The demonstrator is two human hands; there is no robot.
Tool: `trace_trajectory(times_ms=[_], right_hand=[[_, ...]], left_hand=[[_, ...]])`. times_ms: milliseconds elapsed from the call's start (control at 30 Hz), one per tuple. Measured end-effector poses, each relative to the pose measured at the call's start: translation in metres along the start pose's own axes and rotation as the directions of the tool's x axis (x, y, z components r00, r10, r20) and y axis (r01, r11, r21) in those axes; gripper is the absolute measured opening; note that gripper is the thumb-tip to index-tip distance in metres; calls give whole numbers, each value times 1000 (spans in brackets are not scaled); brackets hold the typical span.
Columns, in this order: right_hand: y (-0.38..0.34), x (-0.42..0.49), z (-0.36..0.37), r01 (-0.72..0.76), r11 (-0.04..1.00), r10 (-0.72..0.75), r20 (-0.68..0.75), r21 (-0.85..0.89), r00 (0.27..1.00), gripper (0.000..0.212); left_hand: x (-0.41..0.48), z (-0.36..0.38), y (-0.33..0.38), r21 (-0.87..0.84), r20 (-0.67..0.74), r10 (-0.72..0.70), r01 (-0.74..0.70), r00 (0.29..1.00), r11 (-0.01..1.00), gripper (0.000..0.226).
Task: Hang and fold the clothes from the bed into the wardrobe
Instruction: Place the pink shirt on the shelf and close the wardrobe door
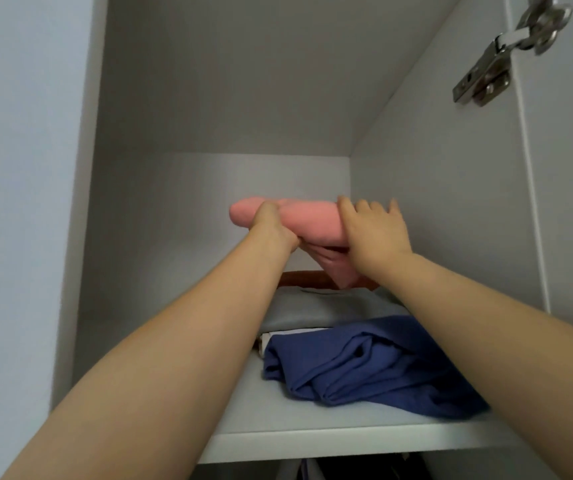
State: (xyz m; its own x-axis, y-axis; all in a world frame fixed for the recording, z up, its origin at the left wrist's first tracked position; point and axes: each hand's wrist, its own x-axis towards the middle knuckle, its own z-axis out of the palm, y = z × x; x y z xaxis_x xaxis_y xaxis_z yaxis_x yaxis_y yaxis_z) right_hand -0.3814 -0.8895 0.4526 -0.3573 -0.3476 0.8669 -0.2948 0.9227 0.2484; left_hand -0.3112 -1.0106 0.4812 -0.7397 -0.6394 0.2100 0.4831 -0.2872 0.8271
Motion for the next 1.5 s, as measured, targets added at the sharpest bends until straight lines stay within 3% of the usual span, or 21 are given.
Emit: trace_trajectory(times_ms=[67, 133, 300, 433, 600, 733, 800, 900, 1000, 1067, 1167, 1200, 1233, 1267, 1300, 1333, 1367, 1400, 1433, 1500], right_hand=[[5, 4, 4, 42, 999, -42, -30, -5, 999, 42], [11, 8, 7, 53, 998, -53, -14, 25, 998, 37], [1, 14, 13, 8, 914, -93, 188, 406, 978, 102], [-24, 8, 21, 3, 959, -45, 142, 283, 989, 119], [-37, -2, 21, -78, 983, 79, 2, 166, 997, 103], [-28, -1, 17, -80, 995, 83, -40, 65, 996, 99], [-16, 3, 13, -45, 999, 46, -45, 22, 998, 83], [0, 10, 10, 98, 991, -105, -72, -95, 992, 46], [18, 20, 13, 237, 939, -284, -175, -249, 943, 36], [25, 22, 16, 251, 923, -314, -192, -293, 930, 34], [21, 7, 31, 312, 924, -326, -30, -221, 945, 33], [18, -1, 40, 352, 920, -347, 59, -169, 936, 30], [16, -9, 49, 388, 915, -371, 155, -106, 916, 29], [16, -16, 57, 410, 911, -389, 230, -49, 892, 32], [18, -20, 62, 409, 913, -397, 265, 14, 879, 38], [21, -23, 65, 387, 918, -396, 258, 87, 881, 42], [25, -24, 66, 370, 916, -398, 229, 157, 888, 44], [29, -25, 65, 368, 905, -408, 199, 211, 891, 45], [32, -26, 65, 372, 894, -419, 173, 248, 892, 45], [31, -26, 68, 330, 899, -397, 214, 288, 893, 46]], left_hand=[[2, -7, -8, -42, 39, -48, 50, 998, 998, 43], [11, -8, -13, -166, 76, -84, 95, 994, 981, 39], [26, -6, -19, -372, 75, -128, 147, 989, 917, 46], [29, -2, -13, -477, 98, -177, 202, 979, 855, 43], [22, -5, -12, -541, 183, -211, 278, 960, 794, 46], [20, -12, -15, -507, 204, -192, 272, 960, 818, 43], [23, -16, -17, -491, 229, -190, 282, 955, 824, 35], [28, -21, -22, -455, 236, -216, 304, 948, 837, 36], [34, -25, -26, -394, 197, -223, 285, 955, 874, 45], [40, -30, -26, -299, 144, -186, 222, 972, 928, 45], [52, -38, -32, 56, -37, -112, 114, 993, 992, 65], [56, -43, -38, 277, -112, -10, 41, 994, 960, 74], [60, -49, -45, 562, -137, 171, -66, 976, 825, 80], [65, -54, -52, 795, -49, 388, -199, 920, 572, 80], [68, -56, -57, 892, 146, 555, -351, 819, 283, 75], [70, -55, -60, 870, 350, 623, -489, 699, 60, 65], [71, -52, -64, 813, 489, 612, -579, 622, -61, 55], [72, -46, -67, 775, 557, 571, -624, 603, -97, 48], [75, -40, -70, 764, 587, 505, -639, 633, -87, 45], [80, -33, -79, 781, 617, 258, -618, 743, -87, 48]])
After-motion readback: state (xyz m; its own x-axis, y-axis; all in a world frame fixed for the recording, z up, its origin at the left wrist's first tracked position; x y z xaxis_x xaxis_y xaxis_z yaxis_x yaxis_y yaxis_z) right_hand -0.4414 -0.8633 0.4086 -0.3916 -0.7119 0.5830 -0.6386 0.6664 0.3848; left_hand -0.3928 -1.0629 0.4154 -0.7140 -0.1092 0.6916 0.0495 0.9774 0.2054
